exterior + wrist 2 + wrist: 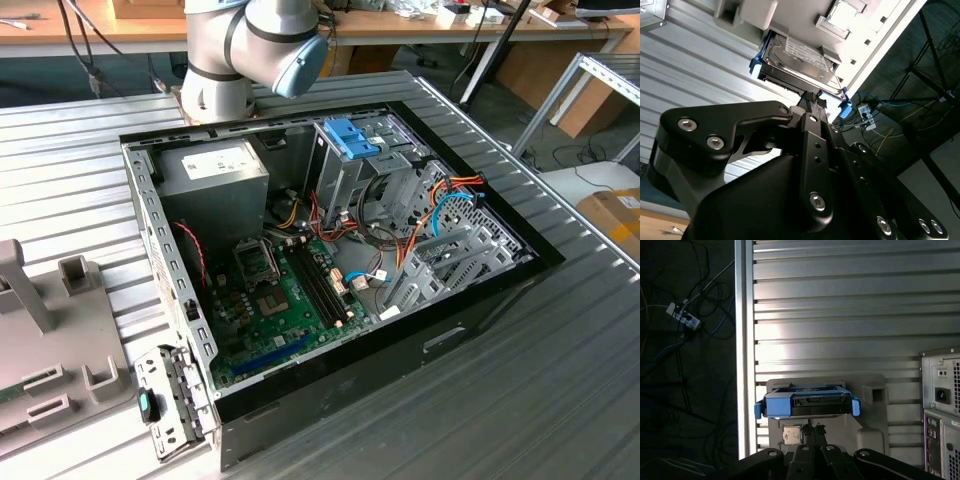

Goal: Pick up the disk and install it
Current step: 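Reach for the disk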

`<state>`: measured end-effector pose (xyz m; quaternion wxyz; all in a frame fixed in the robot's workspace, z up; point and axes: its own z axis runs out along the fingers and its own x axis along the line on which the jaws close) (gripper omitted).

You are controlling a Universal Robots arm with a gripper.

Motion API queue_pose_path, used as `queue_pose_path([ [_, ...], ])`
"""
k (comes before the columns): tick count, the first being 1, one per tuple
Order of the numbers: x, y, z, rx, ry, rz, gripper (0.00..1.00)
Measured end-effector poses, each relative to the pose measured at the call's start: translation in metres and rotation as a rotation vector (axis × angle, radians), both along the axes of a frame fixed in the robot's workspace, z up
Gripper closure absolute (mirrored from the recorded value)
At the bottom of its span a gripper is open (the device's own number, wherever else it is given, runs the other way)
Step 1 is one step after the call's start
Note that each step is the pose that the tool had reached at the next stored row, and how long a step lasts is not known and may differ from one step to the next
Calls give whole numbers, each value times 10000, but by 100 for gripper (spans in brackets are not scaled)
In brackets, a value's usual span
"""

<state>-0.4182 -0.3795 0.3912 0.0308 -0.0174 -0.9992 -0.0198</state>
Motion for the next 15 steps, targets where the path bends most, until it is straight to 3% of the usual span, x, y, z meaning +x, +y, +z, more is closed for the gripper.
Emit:
queue_pose_path([
  [3, -1, 0, 1, 0, 0, 0, 89],
  [4, -8, -2, -1, -5, -31, 1, 89],
  [5, -20, -2, -1, -54, -165, 1, 89],
  [7, -34, -3, -1, -83, -355, 1, 89],
  [9, -38, -2, -2, -84, -358, 1, 89],
  [12, -117, -2, -12, -45, -359, 0, 89],
  [15, -216, -2, -46, -25, -430, -1, 89],
])
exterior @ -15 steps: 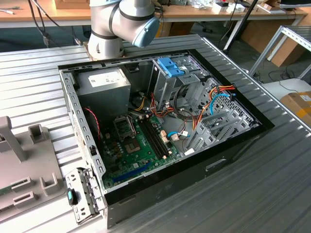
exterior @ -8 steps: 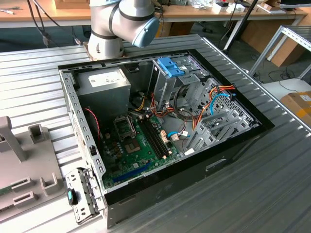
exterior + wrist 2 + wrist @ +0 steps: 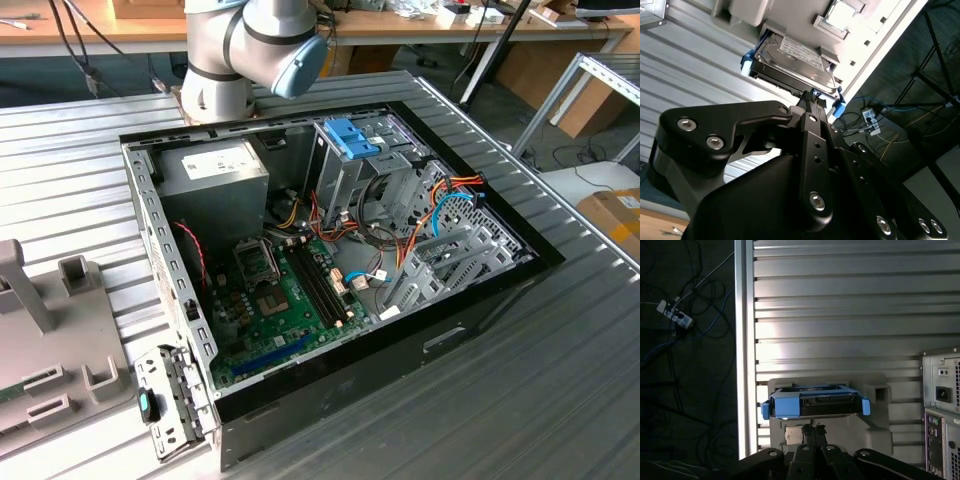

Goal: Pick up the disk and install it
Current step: 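Reach for the disk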

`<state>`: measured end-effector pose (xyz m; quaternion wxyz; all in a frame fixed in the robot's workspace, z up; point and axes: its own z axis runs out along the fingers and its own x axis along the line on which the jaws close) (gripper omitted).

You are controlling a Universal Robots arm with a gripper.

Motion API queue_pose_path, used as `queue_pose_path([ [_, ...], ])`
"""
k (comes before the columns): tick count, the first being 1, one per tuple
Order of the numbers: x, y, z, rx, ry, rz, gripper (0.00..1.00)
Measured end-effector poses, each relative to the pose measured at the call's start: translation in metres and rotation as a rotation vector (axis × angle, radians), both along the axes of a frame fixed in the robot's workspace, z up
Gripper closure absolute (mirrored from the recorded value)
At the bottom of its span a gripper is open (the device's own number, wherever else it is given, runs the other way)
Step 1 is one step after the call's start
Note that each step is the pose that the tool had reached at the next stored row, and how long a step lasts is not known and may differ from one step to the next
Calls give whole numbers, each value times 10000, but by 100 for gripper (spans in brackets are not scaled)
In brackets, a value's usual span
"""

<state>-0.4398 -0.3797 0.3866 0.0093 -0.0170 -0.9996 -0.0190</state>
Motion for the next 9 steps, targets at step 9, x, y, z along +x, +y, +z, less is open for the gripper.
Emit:
queue_pose_path([
  [9, -122, 60, -136, 0, -29, -1, 89],
])
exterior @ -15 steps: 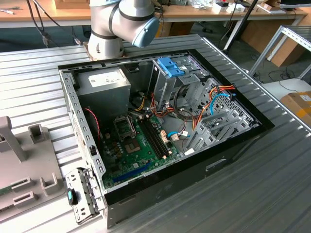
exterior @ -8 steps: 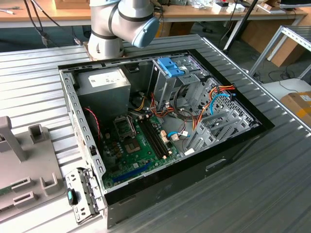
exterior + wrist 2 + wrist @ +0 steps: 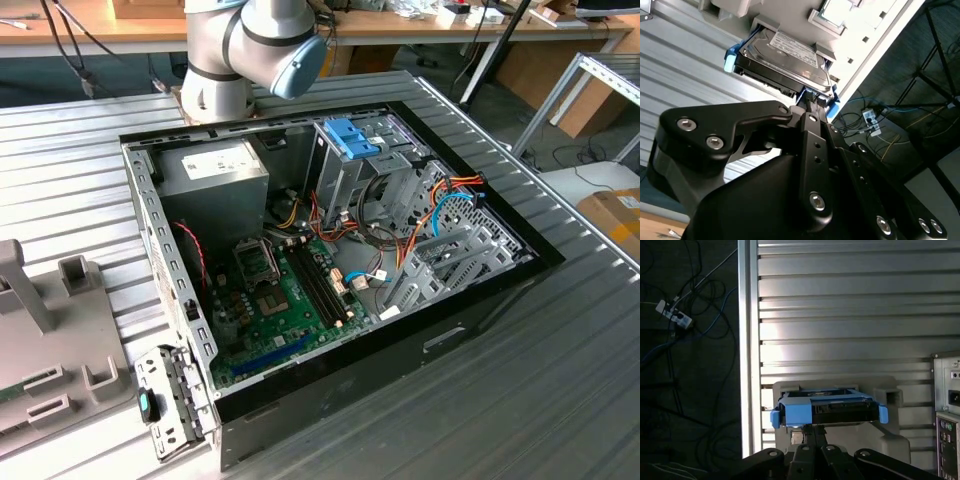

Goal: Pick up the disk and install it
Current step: 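Reach for the disk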

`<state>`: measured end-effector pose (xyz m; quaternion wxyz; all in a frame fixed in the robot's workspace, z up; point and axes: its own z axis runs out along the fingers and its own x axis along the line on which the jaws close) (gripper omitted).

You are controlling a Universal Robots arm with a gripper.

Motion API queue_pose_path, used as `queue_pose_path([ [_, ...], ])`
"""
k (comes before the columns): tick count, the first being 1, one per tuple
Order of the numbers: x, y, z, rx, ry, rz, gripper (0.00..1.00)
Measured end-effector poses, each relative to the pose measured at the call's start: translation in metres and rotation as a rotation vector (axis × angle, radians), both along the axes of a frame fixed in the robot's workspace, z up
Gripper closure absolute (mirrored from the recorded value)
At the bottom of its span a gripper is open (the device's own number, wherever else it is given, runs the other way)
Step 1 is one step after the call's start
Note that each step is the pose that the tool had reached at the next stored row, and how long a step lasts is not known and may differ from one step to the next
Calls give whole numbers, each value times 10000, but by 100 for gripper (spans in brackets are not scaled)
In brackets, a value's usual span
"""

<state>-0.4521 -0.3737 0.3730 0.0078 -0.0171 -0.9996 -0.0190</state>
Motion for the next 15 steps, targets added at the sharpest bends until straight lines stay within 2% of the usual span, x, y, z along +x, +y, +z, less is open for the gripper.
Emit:
queue_pose_path([
  [3, -39, 21, -5, -1, 1, -4, 89],
  [5, -62, 51, -14, 0, 1, -6, 89],
  [7, -61, 51, -15, -1, 1, -5, 89],
  [10, -107, 73, -15, -1, 1, -5, 89],
  [15, -105, 81, -35, -4, -1, -6, 89],
])
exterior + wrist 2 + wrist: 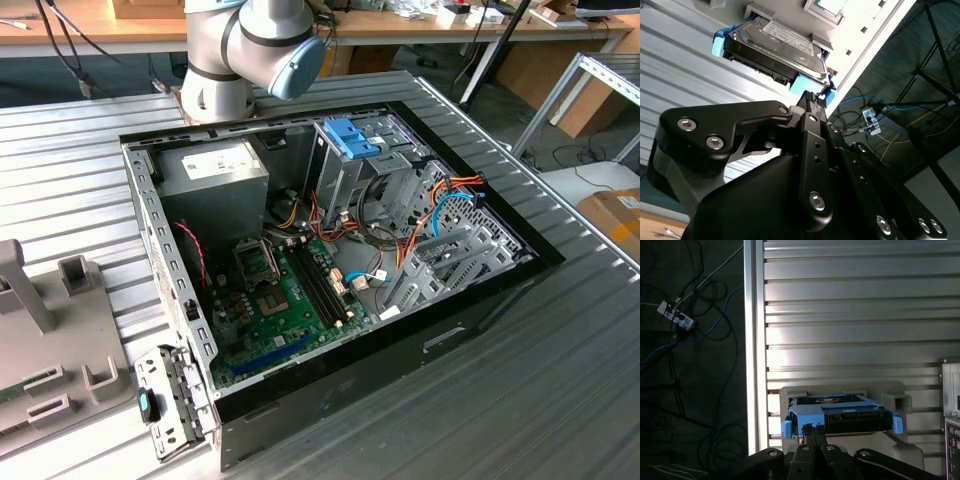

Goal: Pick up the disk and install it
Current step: 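Reach for the disk, then pick up the disk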

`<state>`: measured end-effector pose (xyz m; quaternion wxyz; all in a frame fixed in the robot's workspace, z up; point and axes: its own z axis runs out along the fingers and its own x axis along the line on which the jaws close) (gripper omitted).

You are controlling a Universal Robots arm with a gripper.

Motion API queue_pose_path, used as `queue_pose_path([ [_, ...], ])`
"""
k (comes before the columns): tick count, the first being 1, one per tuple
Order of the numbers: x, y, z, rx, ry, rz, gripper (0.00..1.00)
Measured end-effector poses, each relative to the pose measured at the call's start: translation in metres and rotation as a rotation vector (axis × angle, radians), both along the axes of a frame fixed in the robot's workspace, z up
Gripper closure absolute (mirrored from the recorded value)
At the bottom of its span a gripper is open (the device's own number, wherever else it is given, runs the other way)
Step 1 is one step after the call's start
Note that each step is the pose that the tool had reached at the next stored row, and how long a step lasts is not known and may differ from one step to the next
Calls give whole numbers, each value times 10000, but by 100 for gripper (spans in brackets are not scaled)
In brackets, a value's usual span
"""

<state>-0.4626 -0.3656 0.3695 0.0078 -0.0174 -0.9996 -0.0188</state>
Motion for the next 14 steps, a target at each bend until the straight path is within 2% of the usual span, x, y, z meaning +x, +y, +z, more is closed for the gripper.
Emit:
queue_pose_path([
  [14, 6, 7, 0, -1, 2, 1, 89],
])
